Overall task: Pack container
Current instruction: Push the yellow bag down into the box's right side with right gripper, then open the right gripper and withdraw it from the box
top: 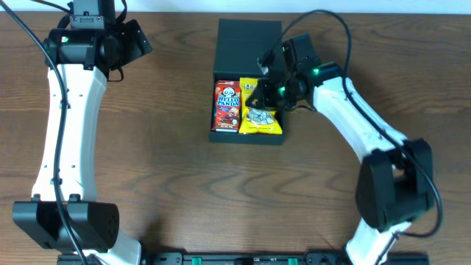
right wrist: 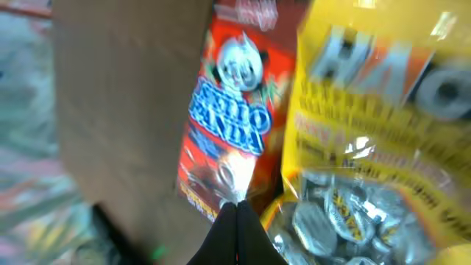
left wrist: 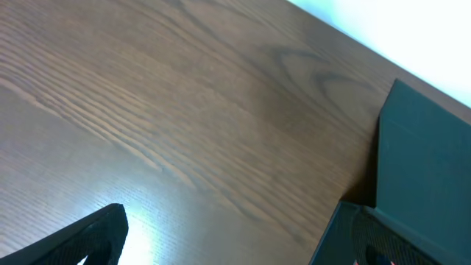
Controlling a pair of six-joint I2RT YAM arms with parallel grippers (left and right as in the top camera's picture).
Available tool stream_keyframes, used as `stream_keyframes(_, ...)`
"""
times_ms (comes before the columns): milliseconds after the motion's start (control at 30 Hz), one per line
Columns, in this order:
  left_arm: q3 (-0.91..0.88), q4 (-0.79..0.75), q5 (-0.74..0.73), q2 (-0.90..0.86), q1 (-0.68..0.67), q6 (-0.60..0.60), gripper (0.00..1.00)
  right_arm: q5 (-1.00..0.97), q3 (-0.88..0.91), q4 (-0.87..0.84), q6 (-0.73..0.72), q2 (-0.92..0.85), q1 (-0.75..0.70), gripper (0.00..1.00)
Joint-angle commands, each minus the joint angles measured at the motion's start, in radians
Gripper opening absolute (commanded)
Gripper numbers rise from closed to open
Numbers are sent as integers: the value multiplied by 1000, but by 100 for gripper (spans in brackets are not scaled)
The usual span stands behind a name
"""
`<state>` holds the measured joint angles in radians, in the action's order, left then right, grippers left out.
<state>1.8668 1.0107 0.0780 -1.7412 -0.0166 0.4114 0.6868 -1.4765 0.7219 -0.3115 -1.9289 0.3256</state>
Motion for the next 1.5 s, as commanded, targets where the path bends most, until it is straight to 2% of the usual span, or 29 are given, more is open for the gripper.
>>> stream_keyframes(0, 9, 15, -1, -4, 4, -4, 98, 156, 6, 38, 50, -31, -19, 1)
stream_keyframes(133, 9, 23, -1, -4, 4, -4, 98, 150, 6, 89, 78, -53, -21, 2)
stream_keyframes(300, 9, 25, -1, -4, 4, -3, 97, 43, 10, 124, 89, -61, -19, 2)
stream_keyframes(600, 9, 26, -1, -4, 4, 15, 98, -33, 85, 73, 96, -88, -19, 2)
stream_keyframes(833, 9, 26, -1, -4, 4, 15, 97, -31, 105, 18, 96, -88, -19, 2)
stream_keyframes(967, 9, 26, 0, -4, 4, 15, 98, 49, 86, -25, 112, -69, -29, 2)
stream_keyframes(1200, 9, 37, 0, -4, 4, 15, 98, 69, 48, -91, 130, 25, -114, 1)
stream_keyframes(1467, 9, 35, 0, -4, 4, 15, 97, 91, 52, -139, 134, -19, -169, 2)
